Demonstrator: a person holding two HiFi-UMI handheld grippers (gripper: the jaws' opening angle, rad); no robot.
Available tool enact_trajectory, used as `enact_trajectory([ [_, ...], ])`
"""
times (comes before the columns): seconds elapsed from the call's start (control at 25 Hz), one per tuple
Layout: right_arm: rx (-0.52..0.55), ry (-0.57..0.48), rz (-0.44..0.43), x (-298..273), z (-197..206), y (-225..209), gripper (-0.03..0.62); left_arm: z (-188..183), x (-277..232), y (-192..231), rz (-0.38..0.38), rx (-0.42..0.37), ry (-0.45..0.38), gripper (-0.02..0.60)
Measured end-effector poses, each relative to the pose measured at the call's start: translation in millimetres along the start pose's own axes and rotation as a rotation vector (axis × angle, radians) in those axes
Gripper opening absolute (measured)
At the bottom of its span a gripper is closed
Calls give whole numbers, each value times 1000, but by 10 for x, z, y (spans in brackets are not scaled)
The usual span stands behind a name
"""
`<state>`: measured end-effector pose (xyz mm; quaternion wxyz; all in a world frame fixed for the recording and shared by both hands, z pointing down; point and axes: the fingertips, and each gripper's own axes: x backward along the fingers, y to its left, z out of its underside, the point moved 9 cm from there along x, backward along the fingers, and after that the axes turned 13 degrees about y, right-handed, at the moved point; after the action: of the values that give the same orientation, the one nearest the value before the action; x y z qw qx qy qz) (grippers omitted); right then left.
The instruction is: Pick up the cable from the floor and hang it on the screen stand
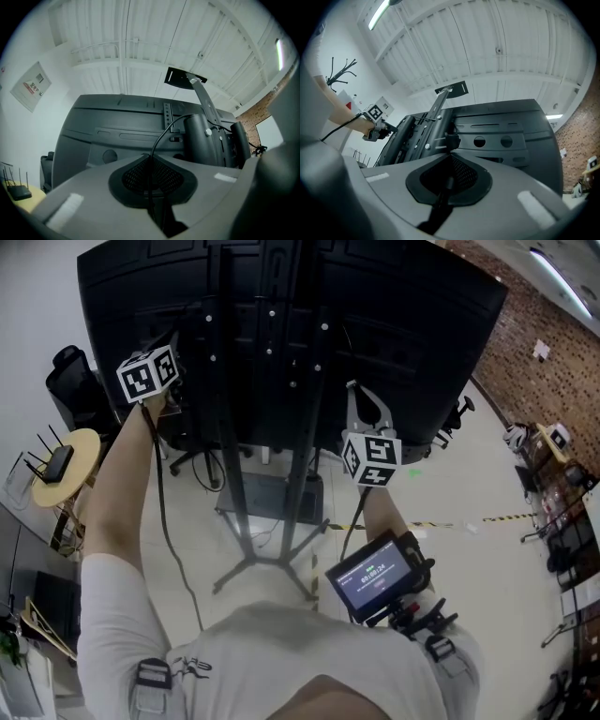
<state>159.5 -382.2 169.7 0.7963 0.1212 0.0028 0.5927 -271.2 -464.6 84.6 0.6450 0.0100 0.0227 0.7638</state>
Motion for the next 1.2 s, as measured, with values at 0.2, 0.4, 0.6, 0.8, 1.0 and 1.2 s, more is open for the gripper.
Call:
enact_trajectory([
  [0.2, 1, 25, -4, 93, 105, 56, 14, 130, 69, -36, 44, 5, -48, 32],
  [0.4, 2, 44, -5, 142, 160, 79, 14, 305, 150, -44, 108, 26, -73, 52],
  [0.6, 7, 53, -12, 203, 176, 140, 14, 516, 267, 64, 108, 39, -44, 83],
  [0.8, 9, 64, -24, 220, 181, 226, 14, 704, 350, 59, 124, 25, -11, 126],
  [1.0, 9, 66, -42, 220, 170, 323, 14, 887, 361, 79, 122, 12, 42, 126],
  [1.2, 13, 68, -50, 213, 166, 378, 14, 1088, 354, -23, 141, -44, 87, 126],
])
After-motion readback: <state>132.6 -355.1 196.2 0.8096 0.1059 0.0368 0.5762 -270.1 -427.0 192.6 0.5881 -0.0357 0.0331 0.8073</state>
